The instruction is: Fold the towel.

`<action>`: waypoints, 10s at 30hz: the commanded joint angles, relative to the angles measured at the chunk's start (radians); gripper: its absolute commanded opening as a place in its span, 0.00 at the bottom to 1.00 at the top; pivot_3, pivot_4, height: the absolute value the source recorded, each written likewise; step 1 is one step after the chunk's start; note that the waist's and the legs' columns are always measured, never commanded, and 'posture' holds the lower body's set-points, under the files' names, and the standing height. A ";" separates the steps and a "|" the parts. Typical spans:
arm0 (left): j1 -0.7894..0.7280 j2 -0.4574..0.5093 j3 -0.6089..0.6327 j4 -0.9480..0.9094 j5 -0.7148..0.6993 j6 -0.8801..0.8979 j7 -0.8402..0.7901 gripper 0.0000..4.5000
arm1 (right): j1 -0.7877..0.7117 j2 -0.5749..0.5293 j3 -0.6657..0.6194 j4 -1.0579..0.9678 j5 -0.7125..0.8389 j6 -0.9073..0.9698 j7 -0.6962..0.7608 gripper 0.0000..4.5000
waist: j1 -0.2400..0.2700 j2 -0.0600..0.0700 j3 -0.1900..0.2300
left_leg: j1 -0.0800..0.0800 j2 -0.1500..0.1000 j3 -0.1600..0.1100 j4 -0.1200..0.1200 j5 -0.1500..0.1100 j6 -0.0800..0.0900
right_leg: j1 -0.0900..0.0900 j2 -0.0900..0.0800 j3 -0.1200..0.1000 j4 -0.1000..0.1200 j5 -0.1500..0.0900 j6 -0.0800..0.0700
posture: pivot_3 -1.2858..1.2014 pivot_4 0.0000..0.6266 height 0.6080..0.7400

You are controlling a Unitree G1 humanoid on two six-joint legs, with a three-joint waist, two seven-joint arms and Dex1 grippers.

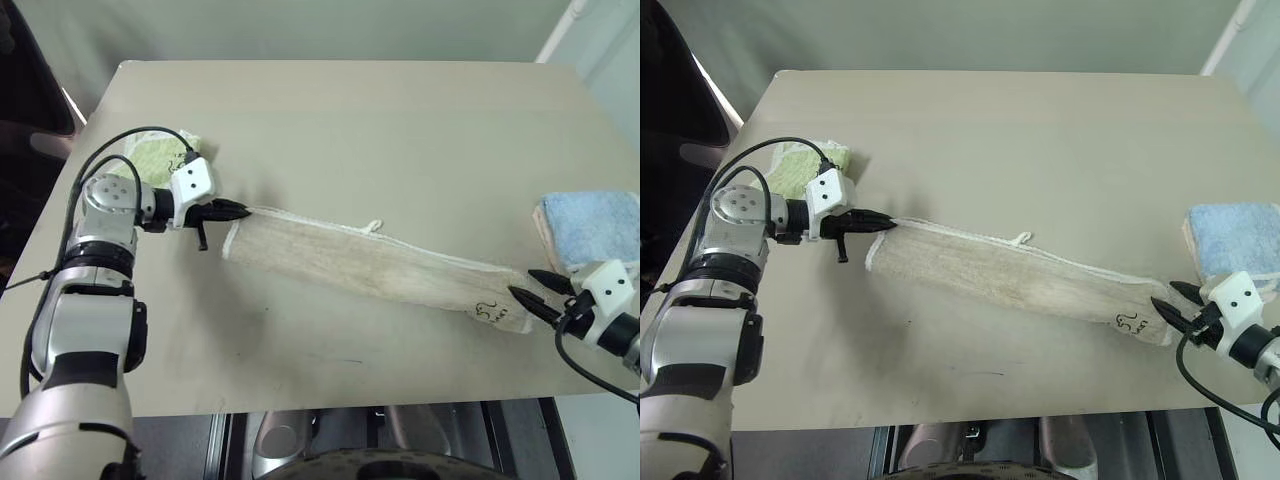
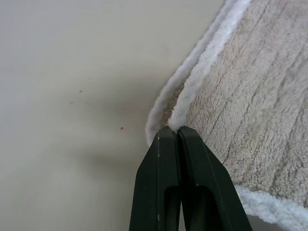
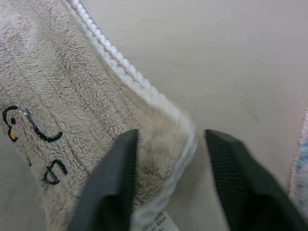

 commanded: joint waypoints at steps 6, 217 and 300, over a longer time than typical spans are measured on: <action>-0.024 -0.014 0.065 0.007 -0.015 -0.037 0.075 0.00 | 0.002 0.001 -0.065 -0.060 0.061 0.034 -0.005 1.00 | 0.000 0.000 0.000 | 0.000 0.000 0.000 0.000 0.000 0.000 | 0.000 0.000 0.000 0.000 0.000 0.000 | 0.52 0.24 0.95; 0.407 -0.420 -0.077 -0.962 -0.309 0.399 0.159 1.00 | -0.468 -0.114 0.237 -0.470 0.811 0.822 -0.465 0.88 | 0.027 0.005 -0.002 | 0.010 -0.002 0.003 0.008 -0.021 -0.003 | 0.015 -0.003 0.002 -0.002 -0.021 0.024 | 0.52 0.24 0.95; 0.248 -0.595 -0.093 -0.997 -0.504 0.848 0.055 0.25 | -0.218 0.051 0.053 -0.341 0.469 0.401 -0.354 0.00 | 0.027 0.003 0.000 | 0.011 -0.003 0.003 0.004 -0.009 -0.002 | 0.017 -0.003 0.003 -0.004 -0.012 0.024 | 0.52 0.24 0.95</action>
